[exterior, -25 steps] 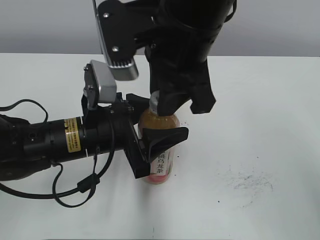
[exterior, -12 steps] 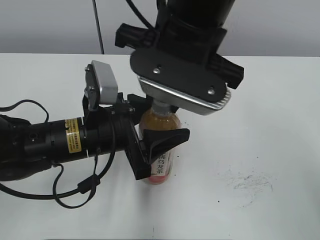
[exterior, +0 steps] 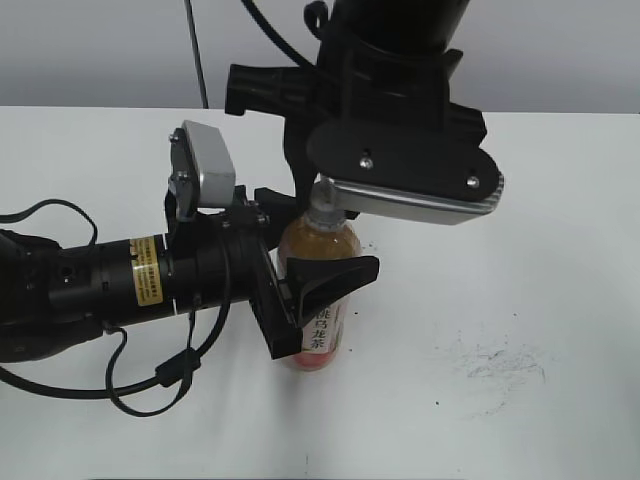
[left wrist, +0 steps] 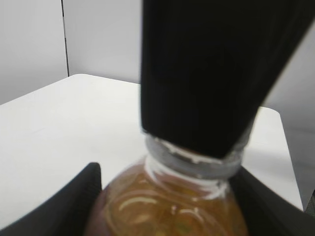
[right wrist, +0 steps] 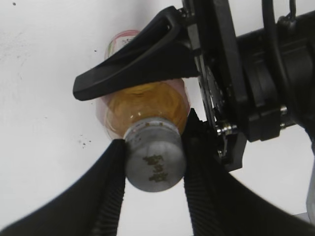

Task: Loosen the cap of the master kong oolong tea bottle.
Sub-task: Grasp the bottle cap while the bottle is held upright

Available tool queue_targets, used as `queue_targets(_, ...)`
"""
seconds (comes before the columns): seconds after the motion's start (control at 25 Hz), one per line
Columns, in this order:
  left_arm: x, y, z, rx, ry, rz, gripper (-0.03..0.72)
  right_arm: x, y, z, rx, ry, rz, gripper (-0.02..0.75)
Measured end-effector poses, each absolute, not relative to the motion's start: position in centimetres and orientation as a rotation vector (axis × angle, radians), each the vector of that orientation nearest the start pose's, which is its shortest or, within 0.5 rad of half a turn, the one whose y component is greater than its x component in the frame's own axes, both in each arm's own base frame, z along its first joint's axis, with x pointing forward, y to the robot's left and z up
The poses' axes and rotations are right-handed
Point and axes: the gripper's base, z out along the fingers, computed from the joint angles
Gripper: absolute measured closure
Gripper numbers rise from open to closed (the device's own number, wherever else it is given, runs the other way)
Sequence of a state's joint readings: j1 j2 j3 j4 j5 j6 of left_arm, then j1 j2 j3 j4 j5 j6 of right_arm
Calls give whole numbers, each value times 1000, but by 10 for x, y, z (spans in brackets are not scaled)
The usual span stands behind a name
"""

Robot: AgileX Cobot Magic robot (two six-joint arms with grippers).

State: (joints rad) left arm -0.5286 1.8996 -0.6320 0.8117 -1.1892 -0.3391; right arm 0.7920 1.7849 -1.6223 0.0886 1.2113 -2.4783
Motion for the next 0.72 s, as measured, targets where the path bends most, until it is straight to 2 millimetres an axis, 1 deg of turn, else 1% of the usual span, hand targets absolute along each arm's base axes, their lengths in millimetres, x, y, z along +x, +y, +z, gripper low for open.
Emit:
queue_targets(0.08, 237, -209, 145, 1011, 1457, -989, 240, 258, 272, 307, -2873, -101, -213, 459)
queue_targets(0.24, 237, -209, 145, 1014, 1455, -990, 240, 256, 274, 307, -2847, 130, -148, 456)
queue_targets(0.28, 237, -209, 145, 1015, 1454, -991, 240, 255, 274, 307, -2840, 210, -130, 439)
queue_targets(0.36, 237, -209, 145, 1007, 1458, -993, 240, 254, 275, 308, -2806, 376, -87, 376)
queue_targets(0.44, 237, -209, 145, 1004, 1462, -994, 240, 253, 275, 309, -2768, 538, -44, 286)
queue_targets(0.52, 237, -209, 145, 1004, 1462, -994, 240, 253, 276, 309, -2734, 681, -18, 216)
queue_targets(0.56, 237, -209, 145, 1004, 1462, -994, 240, 253, 276, 309, -2714, 757, -5, 194)
queue_targets(0.64, 237, -209, 145, 1003, 1462, -994, 240, 253, 276, 309, -2668, 909, 20, 180)
queue_targets(0.72, 237, -209, 145, 1003, 1462, -994, 232, 253, 276, 309, -2568, 1162, 63, 183)
